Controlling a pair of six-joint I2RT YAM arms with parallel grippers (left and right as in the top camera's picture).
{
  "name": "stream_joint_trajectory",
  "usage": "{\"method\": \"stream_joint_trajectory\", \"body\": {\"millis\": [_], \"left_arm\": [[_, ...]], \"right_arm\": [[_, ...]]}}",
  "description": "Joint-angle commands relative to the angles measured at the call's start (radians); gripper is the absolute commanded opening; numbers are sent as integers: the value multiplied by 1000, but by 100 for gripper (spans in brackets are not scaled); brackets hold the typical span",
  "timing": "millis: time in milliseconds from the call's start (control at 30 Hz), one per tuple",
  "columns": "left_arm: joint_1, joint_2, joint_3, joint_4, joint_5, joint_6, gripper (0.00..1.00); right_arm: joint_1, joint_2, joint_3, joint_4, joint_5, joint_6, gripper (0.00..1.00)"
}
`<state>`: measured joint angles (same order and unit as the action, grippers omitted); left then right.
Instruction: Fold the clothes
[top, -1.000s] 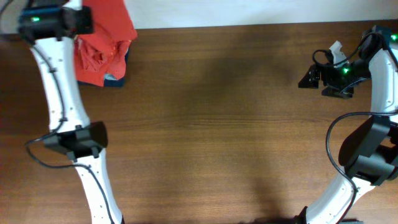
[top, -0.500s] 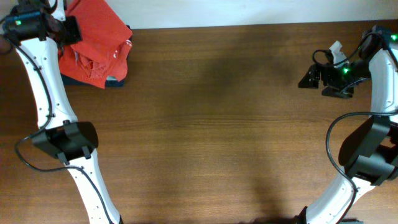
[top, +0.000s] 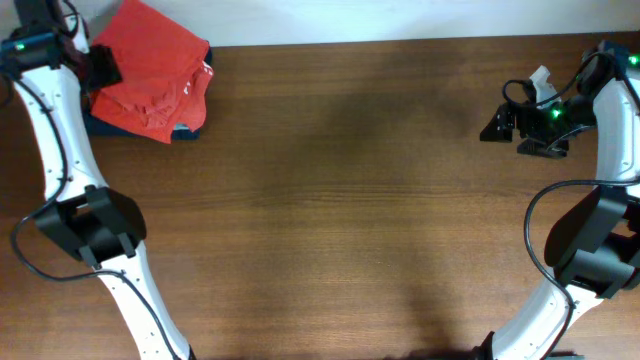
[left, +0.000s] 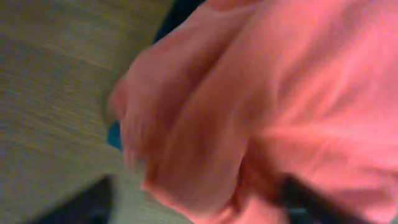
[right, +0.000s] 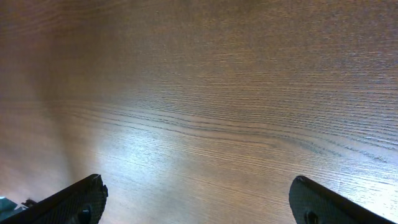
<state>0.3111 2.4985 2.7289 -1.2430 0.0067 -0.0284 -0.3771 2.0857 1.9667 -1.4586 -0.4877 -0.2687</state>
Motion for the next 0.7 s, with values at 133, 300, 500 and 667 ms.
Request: {"method": "stream_joint_trajectory", "body": {"millis": [133,300,500,667], "left_arm": [[43,5,23,15,-10,-34,99],[40,-17,93,10,150,-52,99],[42,-25,134,17,412,-98,25],[34,-2,132,-42,495,-98,8]], "right_arm": [[-4,-20,12,0,3,-4,99],[-4,-20,12,0,3,-4,99],[-4,-20,12,0,3,-4,99],[-4,-20,12,0,3,-4,99]]}}
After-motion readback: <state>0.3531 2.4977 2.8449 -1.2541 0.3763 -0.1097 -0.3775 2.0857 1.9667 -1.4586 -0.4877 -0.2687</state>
